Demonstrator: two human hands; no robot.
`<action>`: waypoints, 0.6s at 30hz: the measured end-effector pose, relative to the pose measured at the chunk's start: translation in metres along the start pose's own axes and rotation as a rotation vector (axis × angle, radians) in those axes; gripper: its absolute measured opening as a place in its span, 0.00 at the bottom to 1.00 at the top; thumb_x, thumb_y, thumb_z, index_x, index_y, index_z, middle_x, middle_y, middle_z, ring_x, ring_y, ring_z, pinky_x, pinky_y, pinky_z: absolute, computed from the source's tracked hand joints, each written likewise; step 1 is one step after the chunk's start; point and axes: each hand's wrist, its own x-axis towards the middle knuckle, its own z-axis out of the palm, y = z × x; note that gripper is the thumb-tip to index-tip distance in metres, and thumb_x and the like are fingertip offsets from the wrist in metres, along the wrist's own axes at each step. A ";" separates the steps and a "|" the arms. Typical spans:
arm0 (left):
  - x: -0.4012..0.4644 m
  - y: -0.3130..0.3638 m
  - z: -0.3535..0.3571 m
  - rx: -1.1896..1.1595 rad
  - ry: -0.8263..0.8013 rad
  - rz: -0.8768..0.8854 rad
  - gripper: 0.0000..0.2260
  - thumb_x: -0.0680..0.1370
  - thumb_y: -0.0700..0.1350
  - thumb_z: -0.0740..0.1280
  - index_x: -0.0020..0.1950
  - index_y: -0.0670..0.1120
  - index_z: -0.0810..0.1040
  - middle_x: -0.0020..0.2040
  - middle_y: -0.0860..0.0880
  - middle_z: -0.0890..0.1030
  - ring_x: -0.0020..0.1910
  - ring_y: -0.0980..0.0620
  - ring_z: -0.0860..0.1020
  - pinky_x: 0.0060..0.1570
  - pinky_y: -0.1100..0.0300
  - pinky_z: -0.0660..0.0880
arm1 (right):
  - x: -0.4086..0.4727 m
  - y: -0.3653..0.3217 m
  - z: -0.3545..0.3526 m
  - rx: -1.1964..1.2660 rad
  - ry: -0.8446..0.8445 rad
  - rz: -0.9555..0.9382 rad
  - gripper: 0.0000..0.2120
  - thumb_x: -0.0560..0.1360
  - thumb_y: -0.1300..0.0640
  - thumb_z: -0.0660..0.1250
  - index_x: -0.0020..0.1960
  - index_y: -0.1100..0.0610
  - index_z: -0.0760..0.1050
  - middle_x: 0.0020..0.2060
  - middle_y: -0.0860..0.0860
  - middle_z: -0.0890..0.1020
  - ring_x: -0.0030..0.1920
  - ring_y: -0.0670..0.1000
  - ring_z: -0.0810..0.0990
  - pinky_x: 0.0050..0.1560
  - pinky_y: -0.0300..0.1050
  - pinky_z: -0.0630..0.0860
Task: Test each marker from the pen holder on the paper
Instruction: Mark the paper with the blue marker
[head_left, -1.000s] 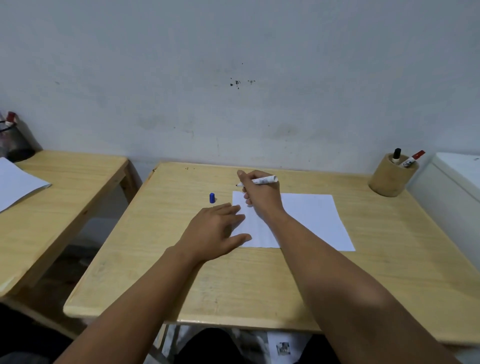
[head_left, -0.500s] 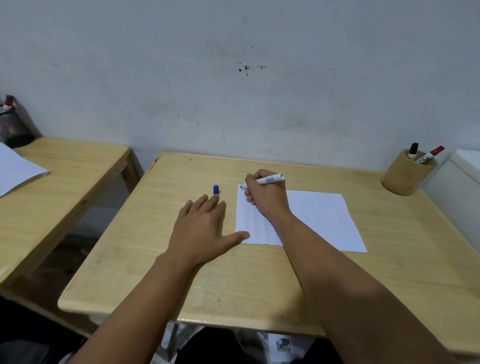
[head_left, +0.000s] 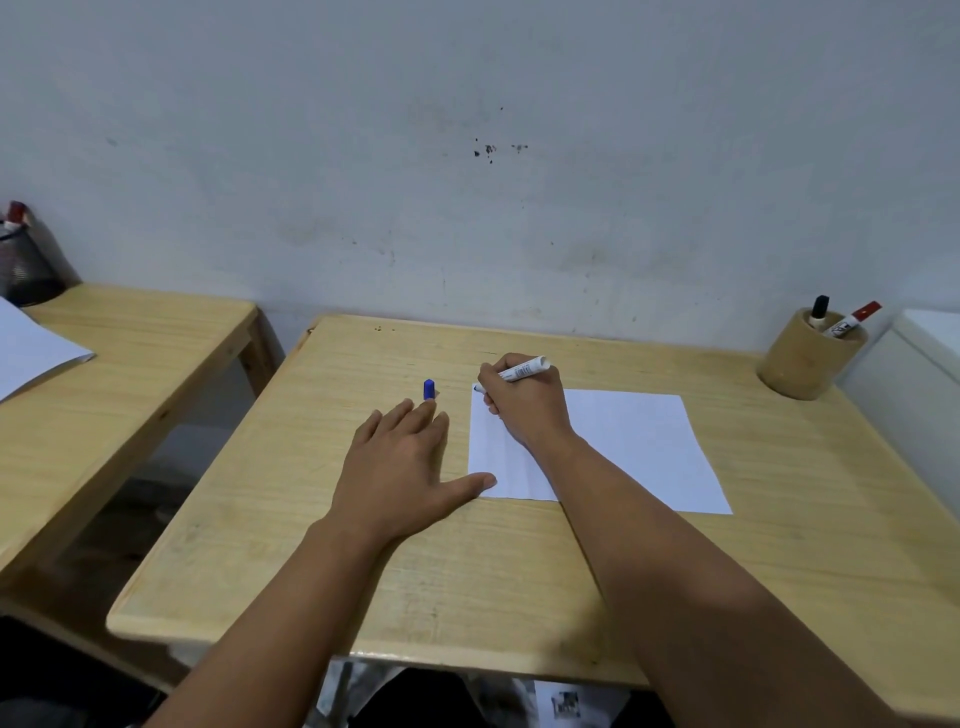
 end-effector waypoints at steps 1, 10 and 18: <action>0.000 0.000 0.000 0.000 -0.001 0.002 0.46 0.68 0.82 0.54 0.73 0.51 0.75 0.79 0.50 0.69 0.80 0.47 0.63 0.77 0.43 0.58 | -0.001 0.000 0.000 -0.007 0.002 -0.004 0.11 0.72 0.46 0.72 0.36 0.51 0.83 0.32 0.51 0.88 0.30 0.47 0.86 0.39 0.51 0.85; 0.000 0.004 -0.005 -0.064 0.059 -0.007 0.38 0.66 0.79 0.63 0.58 0.49 0.82 0.66 0.52 0.80 0.67 0.49 0.76 0.66 0.46 0.72 | -0.002 -0.002 -0.003 0.106 -0.016 0.057 0.14 0.71 0.44 0.71 0.38 0.55 0.82 0.35 0.53 0.89 0.35 0.53 0.89 0.41 0.56 0.87; 0.047 -0.012 -0.017 -0.377 0.130 -0.264 0.21 0.78 0.54 0.70 0.71 0.54 0.77 0.66 0.54 0.79 0.58 0.52 0.80 0.53 0.52 0.78 | -0.007 -0.031 -0.016 0.280 -0.071 0.109 0.18 0.70 0.39 0.79 0.34 0.51 0.79 0.29 0.51 0.83 0.29 0.50 0.77 0.28 0.41 0.71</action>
